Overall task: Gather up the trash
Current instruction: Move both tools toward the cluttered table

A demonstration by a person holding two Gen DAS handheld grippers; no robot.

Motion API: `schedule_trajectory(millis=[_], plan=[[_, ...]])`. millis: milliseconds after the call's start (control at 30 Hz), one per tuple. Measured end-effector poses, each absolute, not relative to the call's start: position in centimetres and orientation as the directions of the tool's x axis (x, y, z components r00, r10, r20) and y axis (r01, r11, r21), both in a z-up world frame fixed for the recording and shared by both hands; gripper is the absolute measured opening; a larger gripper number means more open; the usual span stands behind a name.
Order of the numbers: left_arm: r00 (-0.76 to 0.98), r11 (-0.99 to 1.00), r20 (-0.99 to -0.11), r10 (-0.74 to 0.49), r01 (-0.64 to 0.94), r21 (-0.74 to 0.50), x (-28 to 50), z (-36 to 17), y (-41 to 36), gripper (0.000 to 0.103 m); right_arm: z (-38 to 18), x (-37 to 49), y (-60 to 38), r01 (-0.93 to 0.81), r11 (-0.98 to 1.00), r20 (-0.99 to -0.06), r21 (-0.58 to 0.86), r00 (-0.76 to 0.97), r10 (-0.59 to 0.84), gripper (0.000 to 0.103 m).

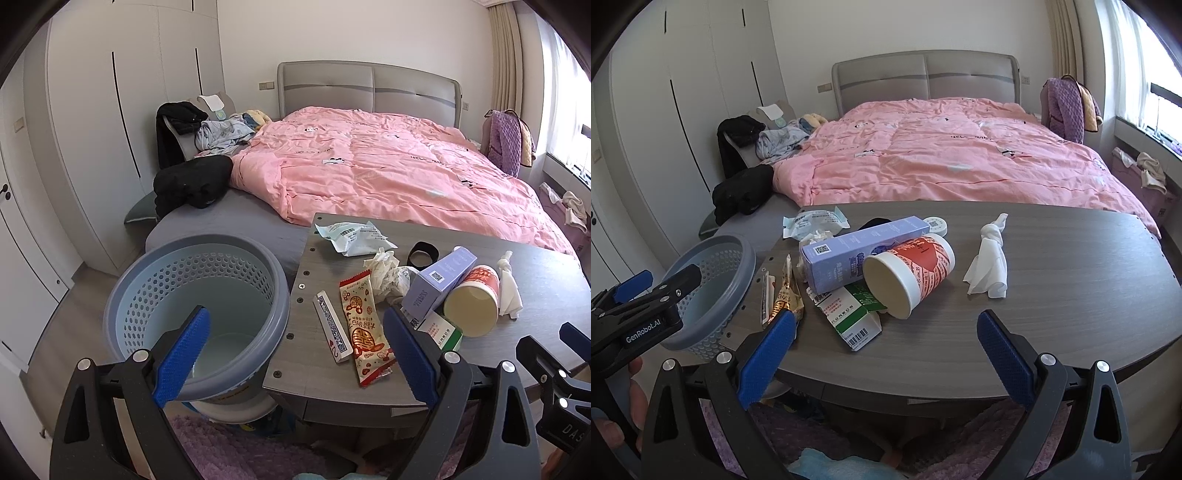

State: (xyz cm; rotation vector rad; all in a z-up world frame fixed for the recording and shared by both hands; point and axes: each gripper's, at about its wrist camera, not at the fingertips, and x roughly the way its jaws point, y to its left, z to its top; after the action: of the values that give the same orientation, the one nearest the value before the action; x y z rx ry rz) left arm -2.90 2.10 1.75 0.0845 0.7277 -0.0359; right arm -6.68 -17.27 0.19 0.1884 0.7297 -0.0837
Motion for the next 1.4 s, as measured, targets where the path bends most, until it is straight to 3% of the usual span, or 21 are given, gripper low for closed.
schedule_trajectory(millis=[1400], plan=[[0.749,0.996,-0.663,-0.003,0.059,0.063,-3.13,1.88,2.19,0.09,0.03,-6.68,-17.08,0.133,0.98,-0.67,0.149,0.742,0.001,0.097]])
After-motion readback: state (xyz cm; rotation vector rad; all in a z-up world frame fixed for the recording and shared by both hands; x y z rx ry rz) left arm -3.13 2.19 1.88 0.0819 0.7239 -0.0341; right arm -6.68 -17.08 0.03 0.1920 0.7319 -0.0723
